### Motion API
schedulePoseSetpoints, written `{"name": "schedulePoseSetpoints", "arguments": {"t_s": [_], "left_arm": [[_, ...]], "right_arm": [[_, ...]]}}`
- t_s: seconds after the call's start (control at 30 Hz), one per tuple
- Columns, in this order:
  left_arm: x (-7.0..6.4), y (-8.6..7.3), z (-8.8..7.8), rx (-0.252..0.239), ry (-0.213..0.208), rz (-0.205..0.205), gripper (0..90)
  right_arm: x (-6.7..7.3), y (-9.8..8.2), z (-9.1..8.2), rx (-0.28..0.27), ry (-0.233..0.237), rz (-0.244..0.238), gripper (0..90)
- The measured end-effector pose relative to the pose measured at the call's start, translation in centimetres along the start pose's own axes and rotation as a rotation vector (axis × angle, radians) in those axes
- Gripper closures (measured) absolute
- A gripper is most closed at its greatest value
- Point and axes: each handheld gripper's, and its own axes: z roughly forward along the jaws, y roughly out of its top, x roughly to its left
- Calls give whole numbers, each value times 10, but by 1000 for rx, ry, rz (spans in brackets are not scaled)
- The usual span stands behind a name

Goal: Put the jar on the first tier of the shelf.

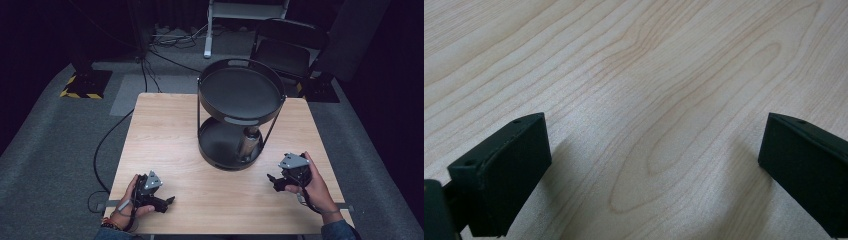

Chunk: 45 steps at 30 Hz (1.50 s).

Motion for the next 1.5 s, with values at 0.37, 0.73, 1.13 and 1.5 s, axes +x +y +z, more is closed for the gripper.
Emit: {"name": "schedulePoseSetpoints", "arguments": {"t_s": [0.37, 0.73, 1.13, 1.5], "left_arm": [[0, 0, 0, 0, 0, 0, 1], [0, 0, 0, 0, 0, 0, 1], [0, 0, 0, -1, 0, 0, 1], [0, 0, 0, -1, 0, 0, 1]], "right_arm": [[-2, -25, -7, 10, -5, 8, 40], [-2, -58, -6, 52, -2, 52, 37], [-4, -90, -5, 74, 13, 135, 37], [-3, -113, -8, 38, 48, 232, 19]]}}
